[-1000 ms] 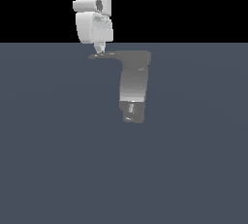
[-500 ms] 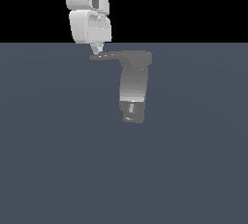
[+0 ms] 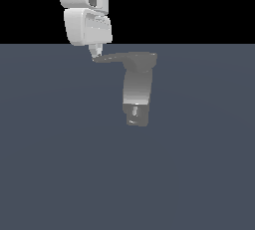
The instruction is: Turn on the faucet by rotating a designated handle.
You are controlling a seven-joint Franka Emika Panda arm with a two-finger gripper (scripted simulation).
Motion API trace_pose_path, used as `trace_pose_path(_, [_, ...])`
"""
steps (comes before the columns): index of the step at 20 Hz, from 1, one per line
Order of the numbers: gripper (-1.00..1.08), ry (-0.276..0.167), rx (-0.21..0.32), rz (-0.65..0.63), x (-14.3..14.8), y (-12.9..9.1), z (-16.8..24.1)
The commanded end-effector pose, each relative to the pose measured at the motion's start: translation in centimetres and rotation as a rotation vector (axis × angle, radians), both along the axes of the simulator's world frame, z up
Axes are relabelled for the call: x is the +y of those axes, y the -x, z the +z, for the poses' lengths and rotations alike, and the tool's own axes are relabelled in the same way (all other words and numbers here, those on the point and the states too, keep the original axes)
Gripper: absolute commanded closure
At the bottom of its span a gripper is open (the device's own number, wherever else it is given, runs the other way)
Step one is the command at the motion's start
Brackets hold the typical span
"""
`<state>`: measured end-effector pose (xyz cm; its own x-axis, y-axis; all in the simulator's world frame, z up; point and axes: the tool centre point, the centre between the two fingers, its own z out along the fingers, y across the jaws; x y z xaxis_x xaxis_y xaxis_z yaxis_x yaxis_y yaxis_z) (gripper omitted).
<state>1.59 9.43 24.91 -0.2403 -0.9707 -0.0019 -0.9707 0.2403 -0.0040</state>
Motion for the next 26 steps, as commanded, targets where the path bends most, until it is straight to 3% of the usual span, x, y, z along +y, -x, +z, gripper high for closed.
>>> trace_pose_path(1, [1.08,0.001,0.002,-0.002,-0.4,0.6,0.0])
trace_pose_path(26, [1.08,0.001,0.004,0.002,-3.8,7.6,0.0])
